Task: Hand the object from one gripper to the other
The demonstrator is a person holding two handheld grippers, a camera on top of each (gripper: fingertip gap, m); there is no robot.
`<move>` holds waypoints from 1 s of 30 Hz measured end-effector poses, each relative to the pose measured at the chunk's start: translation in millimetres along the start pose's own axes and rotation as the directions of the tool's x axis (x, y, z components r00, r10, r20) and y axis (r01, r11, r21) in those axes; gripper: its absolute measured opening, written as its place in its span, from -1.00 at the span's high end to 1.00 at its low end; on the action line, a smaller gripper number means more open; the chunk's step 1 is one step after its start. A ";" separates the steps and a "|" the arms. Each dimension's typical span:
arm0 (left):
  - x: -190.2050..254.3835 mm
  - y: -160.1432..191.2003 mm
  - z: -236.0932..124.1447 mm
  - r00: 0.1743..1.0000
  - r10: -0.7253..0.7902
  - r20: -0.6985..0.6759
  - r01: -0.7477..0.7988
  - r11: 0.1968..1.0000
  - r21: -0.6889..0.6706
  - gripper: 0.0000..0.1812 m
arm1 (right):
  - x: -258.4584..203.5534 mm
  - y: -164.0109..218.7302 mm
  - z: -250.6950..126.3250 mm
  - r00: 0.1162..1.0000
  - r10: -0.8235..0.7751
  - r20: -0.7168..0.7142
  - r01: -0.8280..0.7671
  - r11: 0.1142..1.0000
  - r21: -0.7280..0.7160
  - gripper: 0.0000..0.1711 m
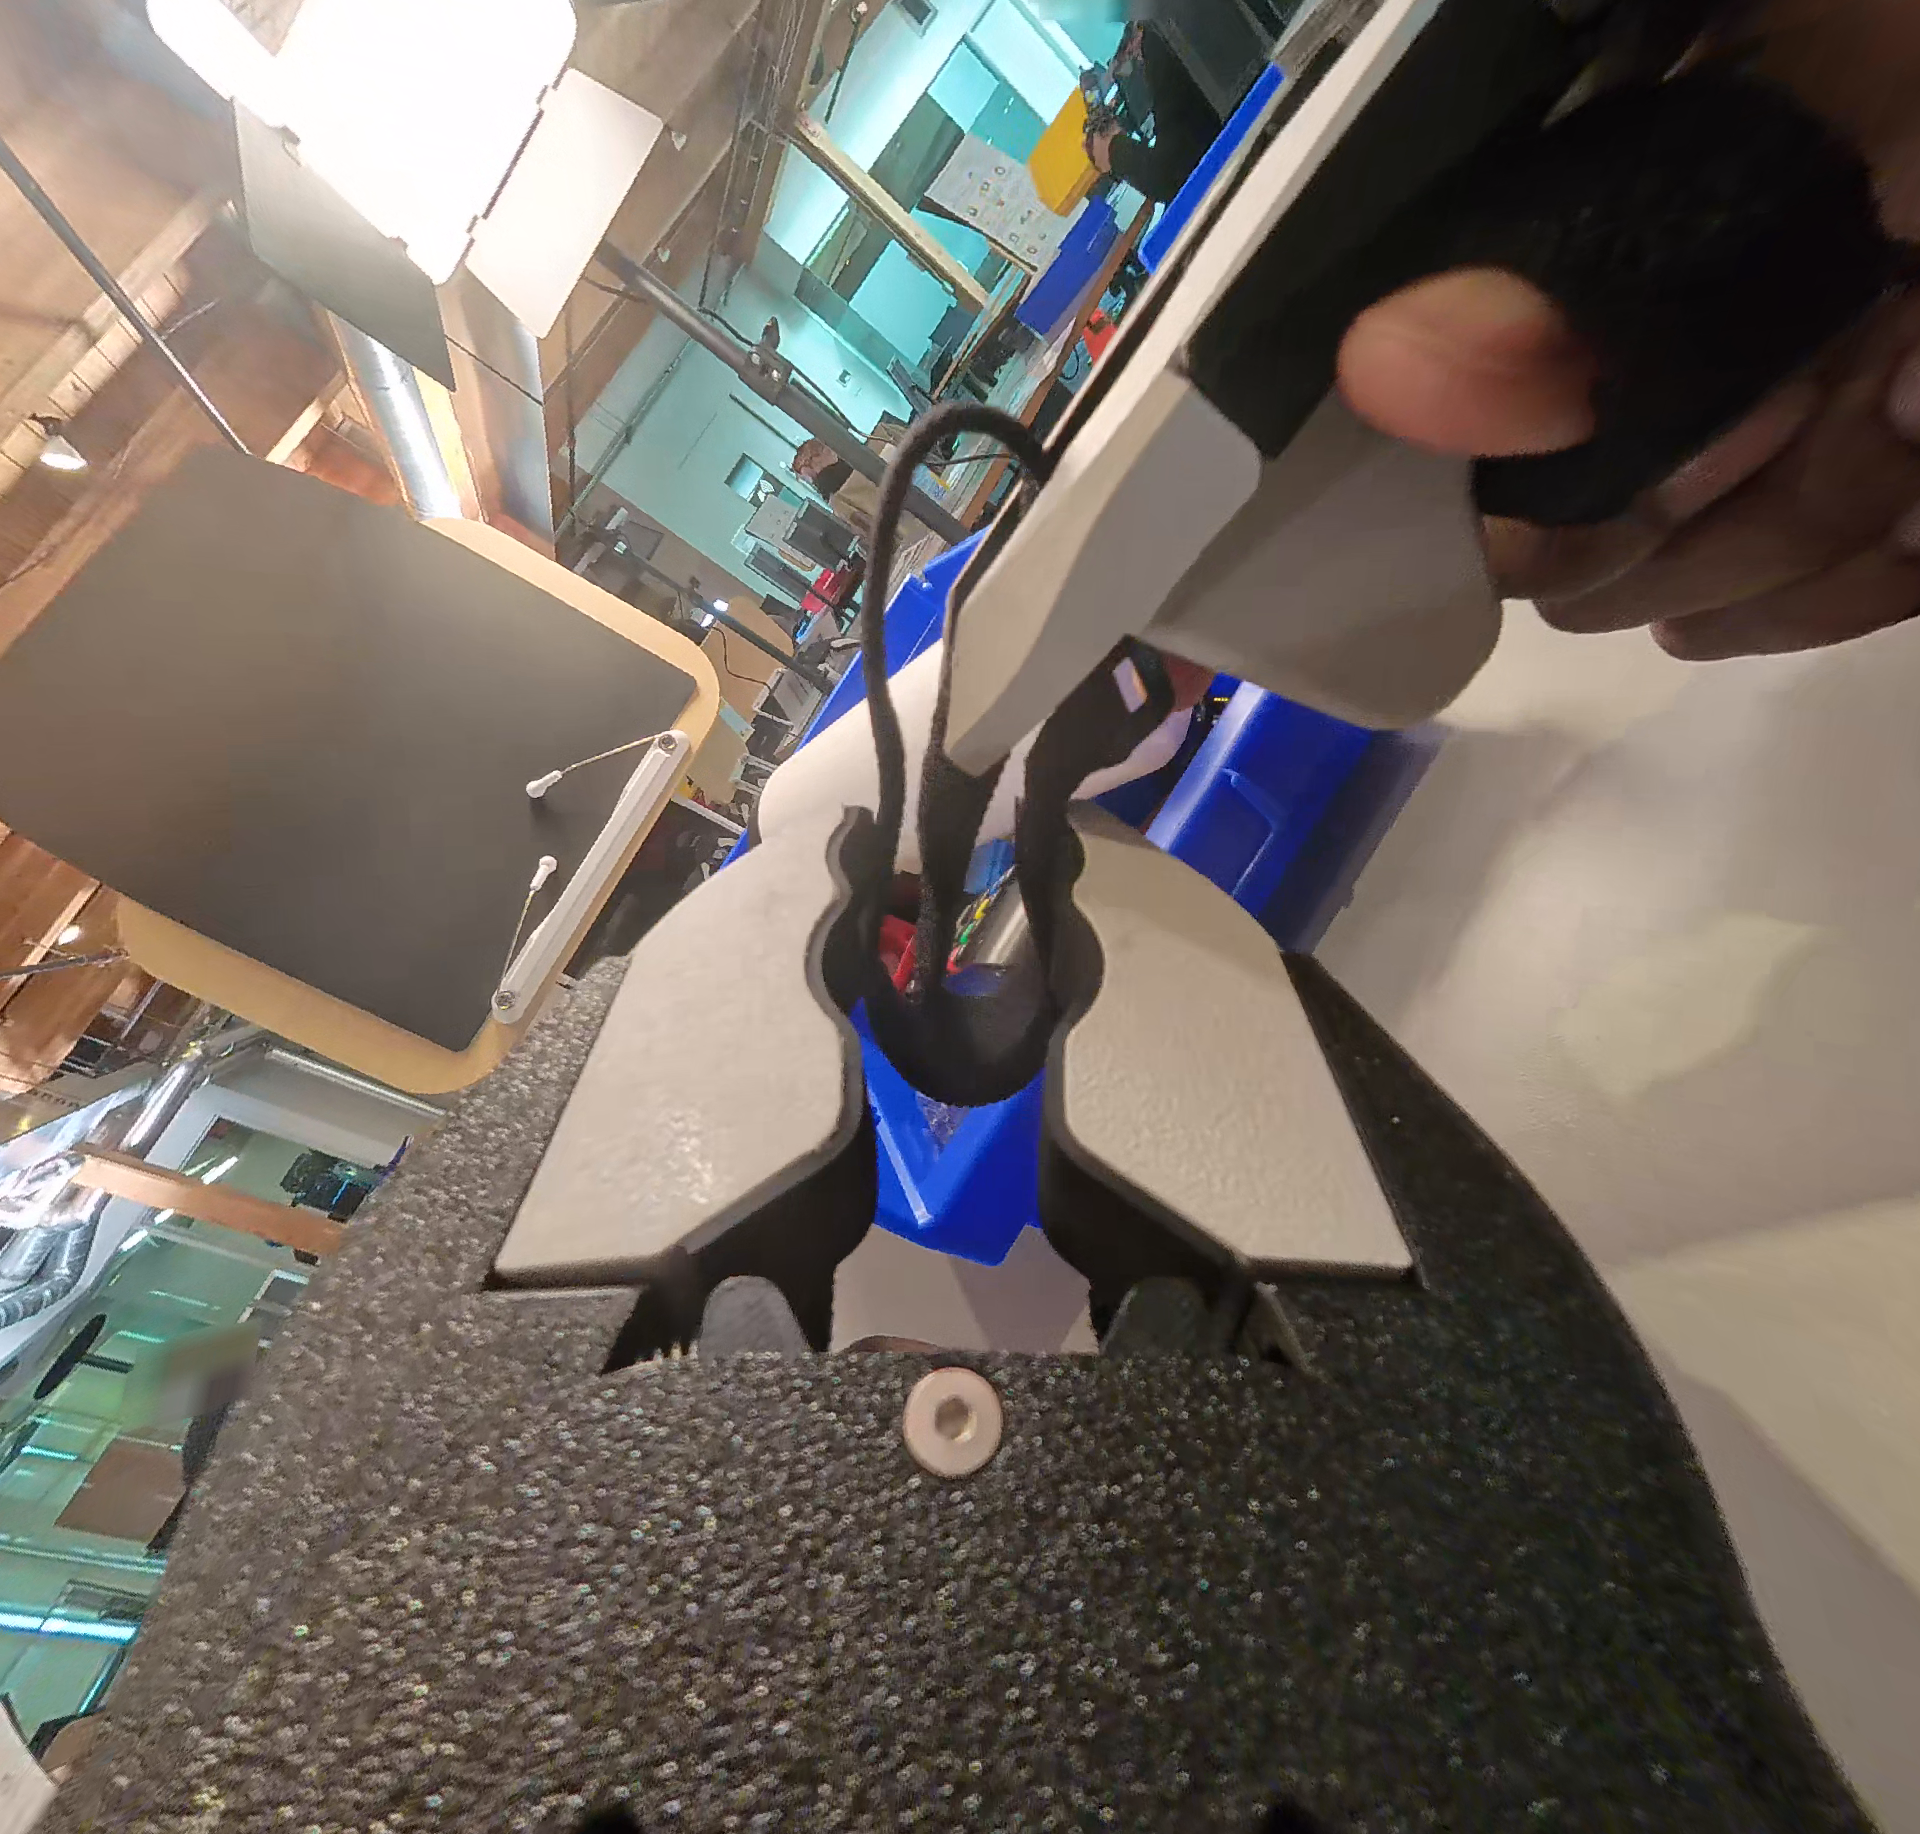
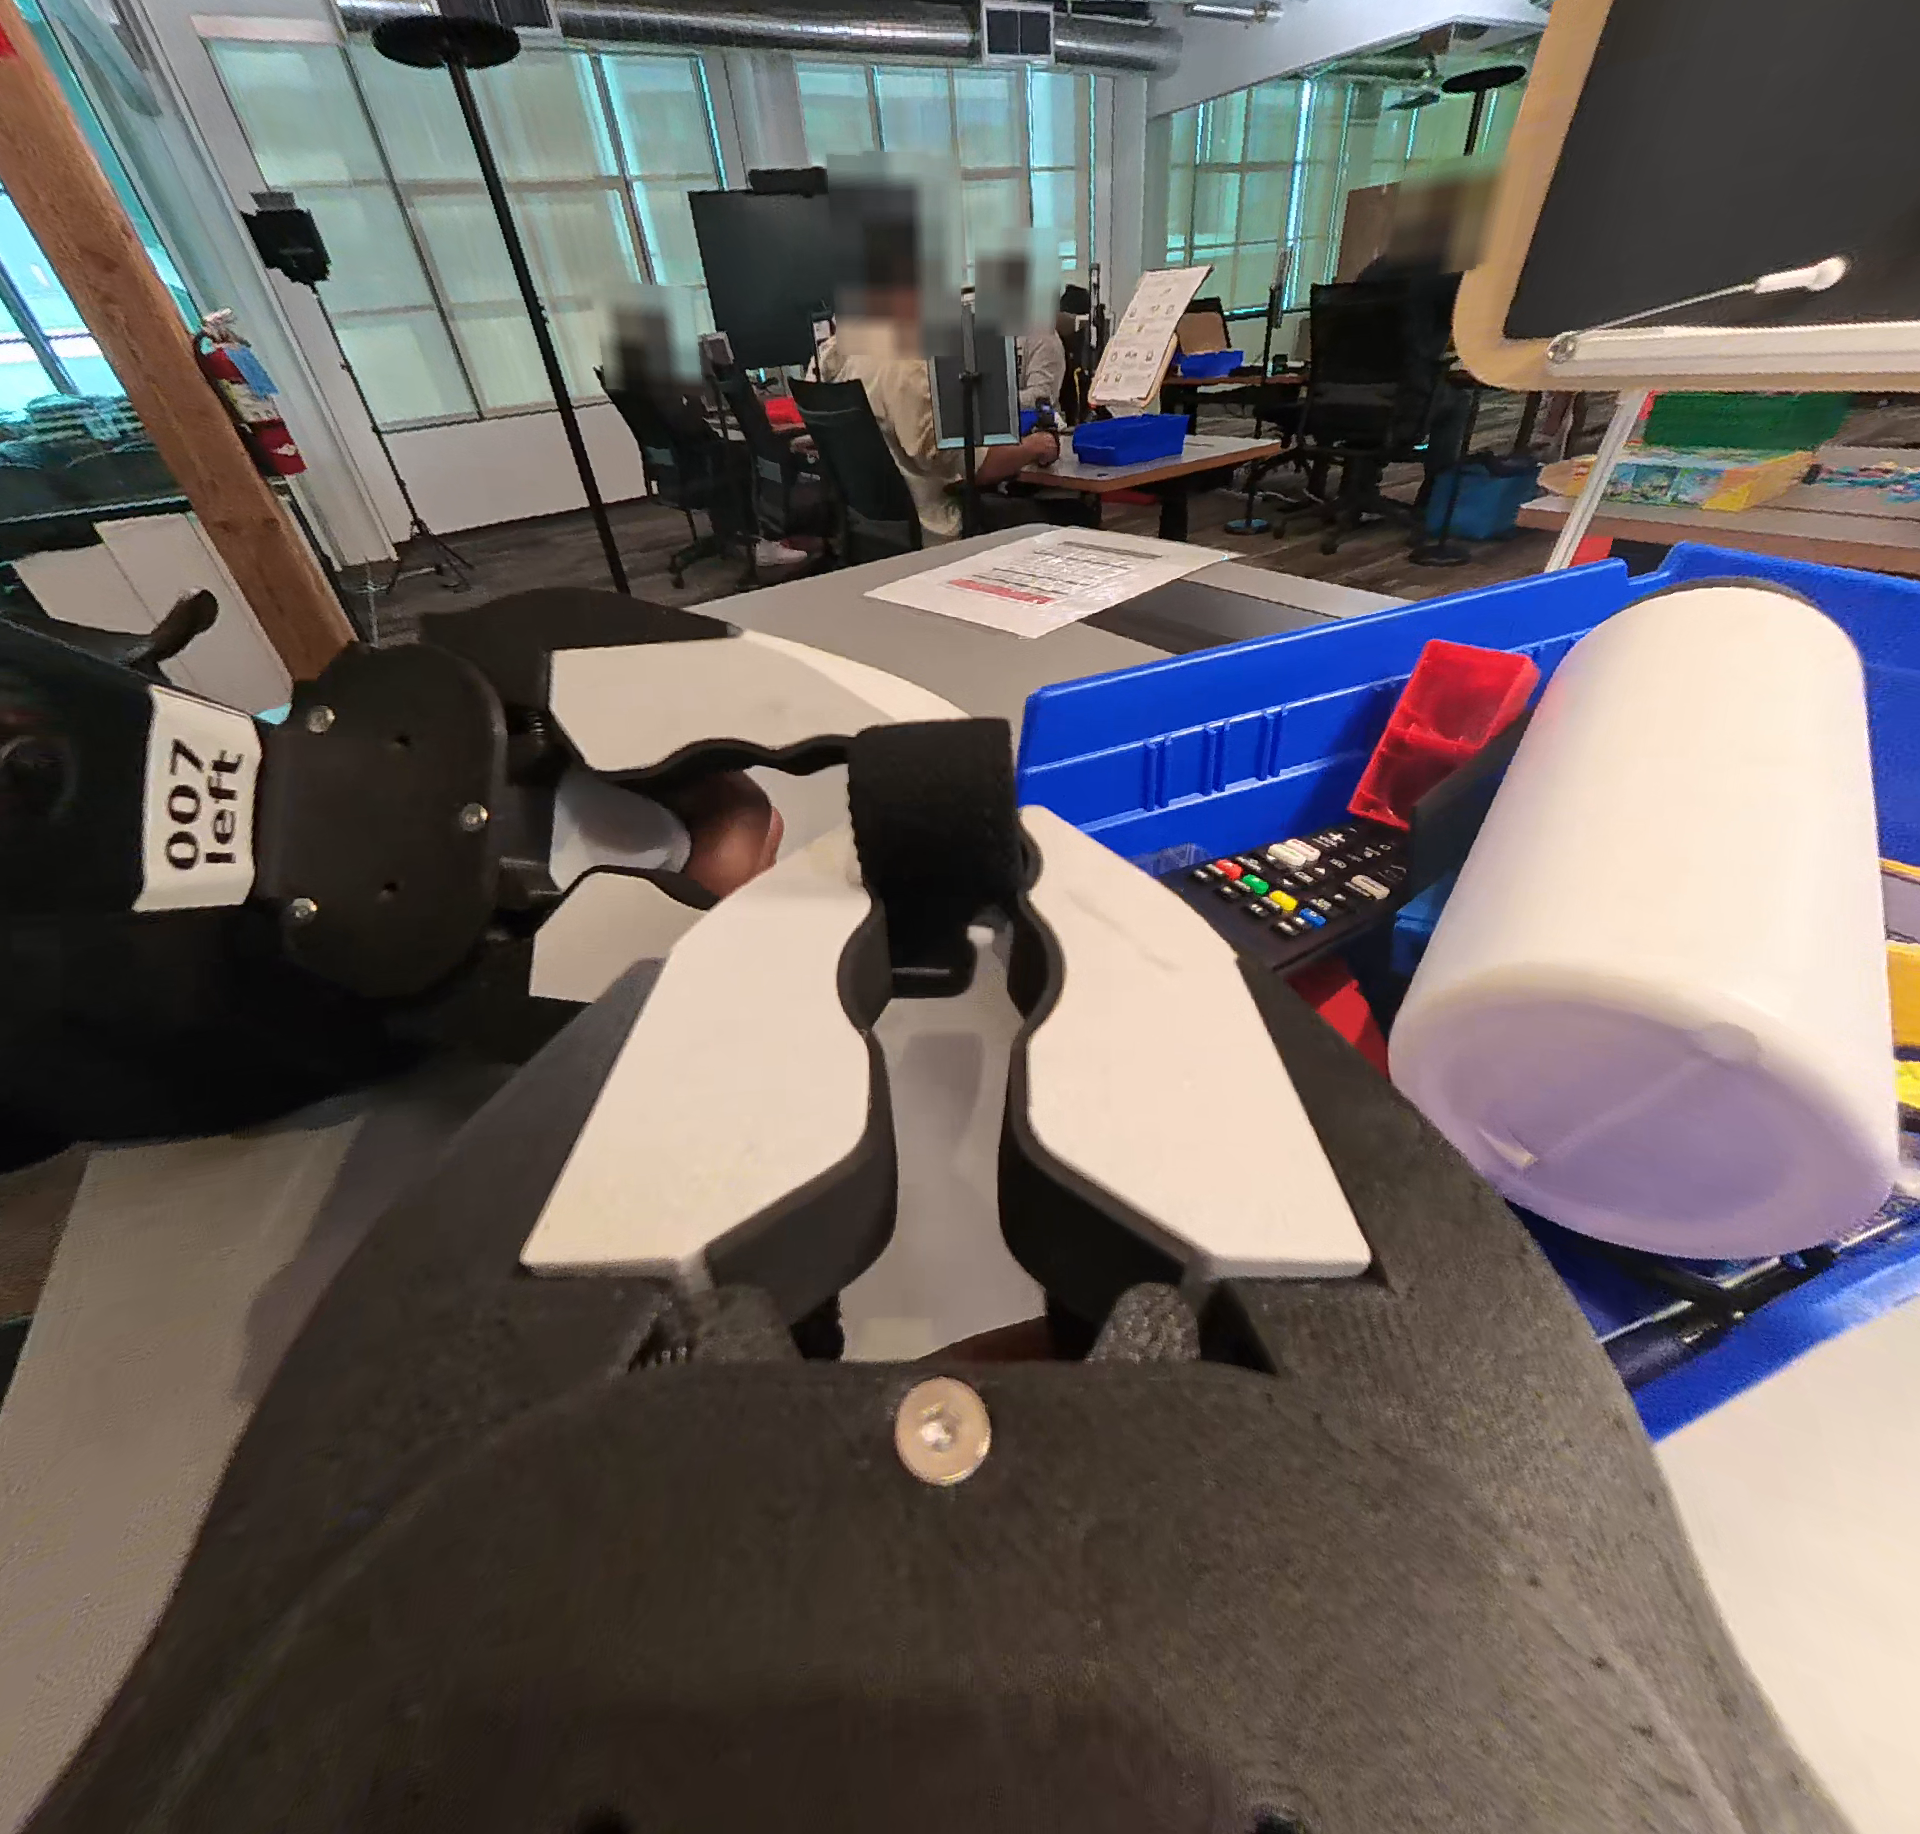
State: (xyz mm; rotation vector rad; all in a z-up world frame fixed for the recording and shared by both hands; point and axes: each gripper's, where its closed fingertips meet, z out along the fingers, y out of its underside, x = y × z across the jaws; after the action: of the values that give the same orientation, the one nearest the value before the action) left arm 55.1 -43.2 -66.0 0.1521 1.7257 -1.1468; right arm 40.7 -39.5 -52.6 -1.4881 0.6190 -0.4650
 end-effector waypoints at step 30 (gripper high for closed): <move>43.9 -23.3 -20.0 0.475 -0.636 -0.608 0.714 0.682 -0.155 0.88 | -17.1 8.0 -10.6 0.970 -0.066 0.233 0.083 0.995 -0.062 0.59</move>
State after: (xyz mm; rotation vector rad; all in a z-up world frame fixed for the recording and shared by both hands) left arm 7.5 -58.1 -85.4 -0.1309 2.4229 -1.9668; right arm 20.1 -36.4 -58.7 -1.6103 0.4007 -0.3235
